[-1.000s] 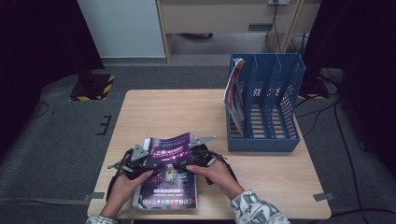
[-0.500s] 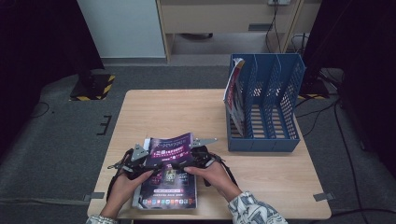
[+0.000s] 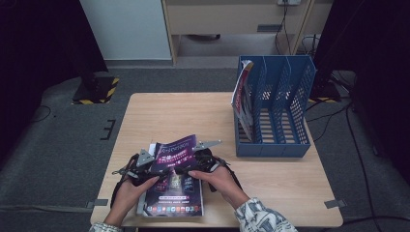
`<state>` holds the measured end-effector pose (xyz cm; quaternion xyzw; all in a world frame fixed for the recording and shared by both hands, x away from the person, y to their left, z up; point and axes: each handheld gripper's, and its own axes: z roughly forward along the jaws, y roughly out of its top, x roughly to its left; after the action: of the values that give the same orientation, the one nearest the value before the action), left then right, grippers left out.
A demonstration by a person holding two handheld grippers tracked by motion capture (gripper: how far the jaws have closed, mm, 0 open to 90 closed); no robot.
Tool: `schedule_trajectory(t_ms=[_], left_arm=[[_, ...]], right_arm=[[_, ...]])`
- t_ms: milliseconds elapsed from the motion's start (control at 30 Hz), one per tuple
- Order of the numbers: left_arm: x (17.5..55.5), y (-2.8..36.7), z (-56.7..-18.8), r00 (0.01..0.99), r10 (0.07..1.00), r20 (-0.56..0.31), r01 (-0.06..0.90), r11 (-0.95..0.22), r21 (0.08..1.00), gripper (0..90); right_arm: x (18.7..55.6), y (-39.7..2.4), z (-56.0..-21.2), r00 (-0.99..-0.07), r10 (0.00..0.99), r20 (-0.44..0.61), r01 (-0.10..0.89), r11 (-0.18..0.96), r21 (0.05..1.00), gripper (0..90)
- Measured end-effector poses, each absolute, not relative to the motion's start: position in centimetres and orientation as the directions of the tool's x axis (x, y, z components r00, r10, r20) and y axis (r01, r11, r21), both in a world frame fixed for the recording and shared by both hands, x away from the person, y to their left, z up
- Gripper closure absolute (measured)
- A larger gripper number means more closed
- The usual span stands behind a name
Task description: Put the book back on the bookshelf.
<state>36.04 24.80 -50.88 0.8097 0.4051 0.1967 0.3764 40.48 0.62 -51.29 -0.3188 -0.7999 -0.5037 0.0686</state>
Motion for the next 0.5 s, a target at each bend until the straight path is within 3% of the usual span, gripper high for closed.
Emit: schedule_trajectory(t_ms=[133, 267, 367, 500], left_arm=[[36.1, 24.8, -50.9, 0.595, 0.804, 0.011, 0.509, -0.387, 0.769, 19.2], [36.1, 24.9, -50.8, 0.586, 0.81, -0.002, 0.518, -0.373, 0.77, 18.8], [36.2, 25.2, -50.6, 0.578, 0.816, -0.016, 0.518, -0.352, 0.779, 16.1], [36.2, 25.4, -50.4, 0.569, 0.822, -0.023, 0.512, -0.332, 0.792, 16.0]], right_arm=[[40.5, 0.7, -51.4, -0.776, 0.456, 0.435, 0.59, 0.283, 0.756, 37.3], [40.6, 0.5, -51.4, -0.74, 0.487, 0.464, 0.627, 0.25, 0.738, 52.0], [40.6, 0.2, -51.0, -0.729, 0.492, 0.477, 0.628, 0.202, 0.751, 67.9], [40.7, 0.2, -50.0, -0.737, 0.494, 0.461, 0.607, 0.182, 0.774, 75.6]])
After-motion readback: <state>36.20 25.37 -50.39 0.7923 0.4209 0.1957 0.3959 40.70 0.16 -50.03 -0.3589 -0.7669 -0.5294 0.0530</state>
